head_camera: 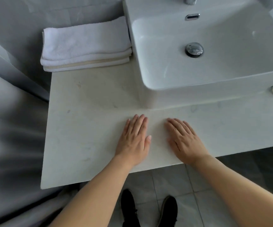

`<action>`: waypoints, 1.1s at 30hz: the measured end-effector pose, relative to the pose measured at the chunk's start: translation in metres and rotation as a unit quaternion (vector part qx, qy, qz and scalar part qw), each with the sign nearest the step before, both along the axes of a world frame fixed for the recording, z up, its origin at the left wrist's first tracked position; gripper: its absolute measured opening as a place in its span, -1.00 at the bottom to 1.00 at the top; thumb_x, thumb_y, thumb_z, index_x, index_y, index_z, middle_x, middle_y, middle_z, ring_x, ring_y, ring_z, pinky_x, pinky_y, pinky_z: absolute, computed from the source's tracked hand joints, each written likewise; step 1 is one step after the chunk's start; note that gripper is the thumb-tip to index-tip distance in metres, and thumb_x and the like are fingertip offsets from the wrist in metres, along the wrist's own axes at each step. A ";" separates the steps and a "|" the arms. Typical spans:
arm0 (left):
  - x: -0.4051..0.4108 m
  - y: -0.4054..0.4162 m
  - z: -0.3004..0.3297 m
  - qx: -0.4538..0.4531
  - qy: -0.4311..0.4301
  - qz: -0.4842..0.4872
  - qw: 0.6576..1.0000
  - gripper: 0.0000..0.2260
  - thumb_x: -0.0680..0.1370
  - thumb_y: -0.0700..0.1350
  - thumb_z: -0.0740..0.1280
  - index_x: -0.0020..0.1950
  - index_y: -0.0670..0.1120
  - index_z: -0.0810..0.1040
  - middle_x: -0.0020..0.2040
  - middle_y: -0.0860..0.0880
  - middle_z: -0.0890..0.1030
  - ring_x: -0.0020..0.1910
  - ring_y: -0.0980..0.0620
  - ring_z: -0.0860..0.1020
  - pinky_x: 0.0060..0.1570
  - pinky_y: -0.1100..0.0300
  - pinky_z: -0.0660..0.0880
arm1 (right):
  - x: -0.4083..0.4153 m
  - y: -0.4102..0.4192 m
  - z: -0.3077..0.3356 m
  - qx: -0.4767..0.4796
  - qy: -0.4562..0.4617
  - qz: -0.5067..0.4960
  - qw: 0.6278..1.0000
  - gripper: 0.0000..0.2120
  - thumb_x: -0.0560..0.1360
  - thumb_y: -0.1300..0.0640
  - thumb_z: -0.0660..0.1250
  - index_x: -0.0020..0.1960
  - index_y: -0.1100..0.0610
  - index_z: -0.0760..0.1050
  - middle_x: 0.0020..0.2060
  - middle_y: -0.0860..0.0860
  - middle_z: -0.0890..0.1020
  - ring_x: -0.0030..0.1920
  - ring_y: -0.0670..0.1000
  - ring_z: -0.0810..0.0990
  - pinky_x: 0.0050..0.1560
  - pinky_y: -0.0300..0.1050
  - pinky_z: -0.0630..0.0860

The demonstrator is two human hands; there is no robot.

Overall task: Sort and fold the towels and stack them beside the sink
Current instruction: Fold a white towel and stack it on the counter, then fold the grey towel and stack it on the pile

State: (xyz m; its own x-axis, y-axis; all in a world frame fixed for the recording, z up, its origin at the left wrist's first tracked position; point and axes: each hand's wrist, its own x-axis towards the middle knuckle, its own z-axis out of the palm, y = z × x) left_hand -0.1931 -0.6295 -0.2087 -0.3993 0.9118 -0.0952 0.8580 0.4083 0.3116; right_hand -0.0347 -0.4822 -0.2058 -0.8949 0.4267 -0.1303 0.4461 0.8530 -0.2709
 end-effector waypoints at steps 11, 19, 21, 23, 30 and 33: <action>0.089 0.153 0.024 0.038 -0.041 -0.120 0.991 -0.41 0.61 0.07 -0.07 0.53 -0.25 0.26 0.52 -0.18 0.30 0.51 -0.16 0.24 0.55 0.02 0.09 | 0.100 0.131 0.005 0.022 0.054 -0.254 0.965 -0.43 0.55 -0.02 0.00 0.49 0.18 0.29 0.48 0.11 0.32 0.51 0.12 0.21 0.55 0.01 0.00; 0.145 0.247 0.025 0.082 -0.058 -0.152 0.983 -0.50 0.50 -0.08 0.04 0.32 -0.26 0.51 0.32 -0.21 0.52 0.30 -0.18 0.50 0.31 0.03 0.43 | 0.168 0.227 -0.008 0.070 0.109 -0.333 0.934 -0.52 0.50 0.07 0.12 0.38 0.21 0.39 0.35 0.15 0.43 0.35 0.22 0.35 0.43 0.10 0.20; 0.162 0.275 0.024 0.099 -0.084 -0.154 0.980 -0.50 0.48 -0.10 0.02 0.29 -0.26 0.53 0.32 -0.22 0.52 0.30 -0.19 0.51 0.27 0.02 0.48 | 0.178 0.253 -0.011 0.071 0.147 -0.366 0.916 -0.55 0.50 0.12 0.14 0.37 0.20 0.38 0.35 0.15 0.42 0.34 0.21 0.34 0.42 0.07 0.20; 0.179 0.303 0.025 0.121 -0.106 -0.165 0.973 -0.48 0.47 -0.11 0.00 0.28 -0.26 0.53 0.34 -0.22 0.50 0.30 -0.19 0.50 0.26 0.01 0.49 | 0.184 0.275 -0.014 0.082 0.187 -0.388 0.899 -0.58 0.51 0.17 0.19 0.37 0.20 0.37 0.36 0.15 0.41 0.35 0.20 0.33 0.43 0.06 0.19; 0.237 0.405 0.019 0.220 -0.138 -0.175 0.950 -0.45 0.45 -0.20 -0.06 0.34 -0.27 0.48 0.44 -0.25 0.41 0.42 -0.24 0.39 0.42 -0.01 0.35 | 0.206 0.340 -0.018 0.122 0.246 -0.392 0.878 -0.52 0.45 0.18 0.18 0.37 0.19 0.36 0.38 0.14 0.39 0.40 0.19 0.32 0.45 0.21 0.18; 0.250 0.448 0.009 0.203 -0.127 -0.131 0.962 -0.32 0.39 -0.20 -0.11 0.51 -0.28 0.28 0.52 -0.30 0.25 0.54 -0.29 0.18 0.53 -0.04 0.13 | 0.225 0.382 -0.017 0.133 0.244 -0.422 0.863 -0.54 0.48 0.18 0.17 0.38 0.17 0.33 0.40 0.12 0.37 0.42 0.17 0.30 0.46 0.20 0.16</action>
State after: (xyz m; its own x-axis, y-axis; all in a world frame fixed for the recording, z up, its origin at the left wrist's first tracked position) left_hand 0.0574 -0.1813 -0.2000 -0.1612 0.9607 0.2260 0.7895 -0.0119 0.6136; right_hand 0.1905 -0.1000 -0.2224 -0.1717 0.9099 0.3775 0.8265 0.3416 -0.4474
